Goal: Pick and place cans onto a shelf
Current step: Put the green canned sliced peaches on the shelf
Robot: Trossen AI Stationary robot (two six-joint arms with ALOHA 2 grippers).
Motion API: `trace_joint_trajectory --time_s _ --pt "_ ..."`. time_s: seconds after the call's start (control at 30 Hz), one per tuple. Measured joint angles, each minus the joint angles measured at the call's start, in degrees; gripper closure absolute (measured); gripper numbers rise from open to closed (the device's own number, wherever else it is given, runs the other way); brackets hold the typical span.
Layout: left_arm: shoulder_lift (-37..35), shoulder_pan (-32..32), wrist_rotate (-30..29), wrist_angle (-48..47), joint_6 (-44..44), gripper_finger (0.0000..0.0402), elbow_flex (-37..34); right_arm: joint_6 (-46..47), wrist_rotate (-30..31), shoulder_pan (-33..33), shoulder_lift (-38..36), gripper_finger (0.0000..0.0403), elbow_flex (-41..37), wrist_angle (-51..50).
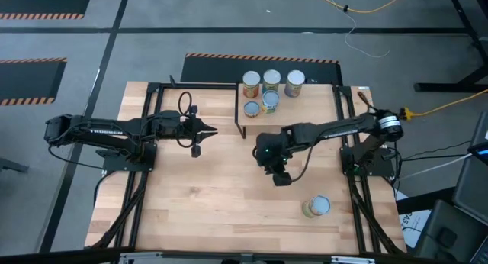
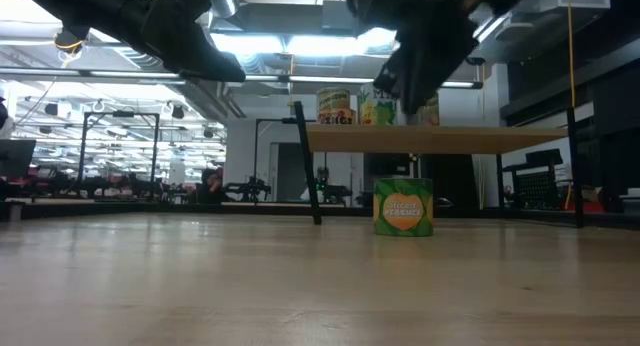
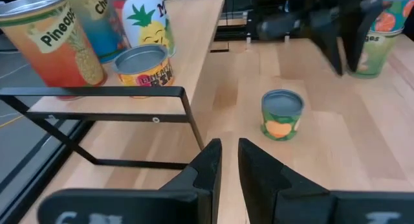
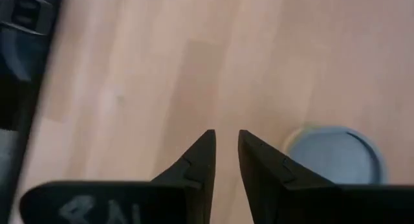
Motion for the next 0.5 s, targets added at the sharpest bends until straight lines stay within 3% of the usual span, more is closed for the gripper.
trace_joint_trajectory --time_s 0.2,0.5 --pt "0.0 0.0 0.1 0.0 0.0 0.0357 0.0 0.1 5.9 0.0 2.8 0.0331 0.0 0.0" --pt "0.0 0.0 0.1 0.0 0.0 0.0357 0.0 1.6 6.9 0.0 6.1 0.0331 0.0 -0.4"
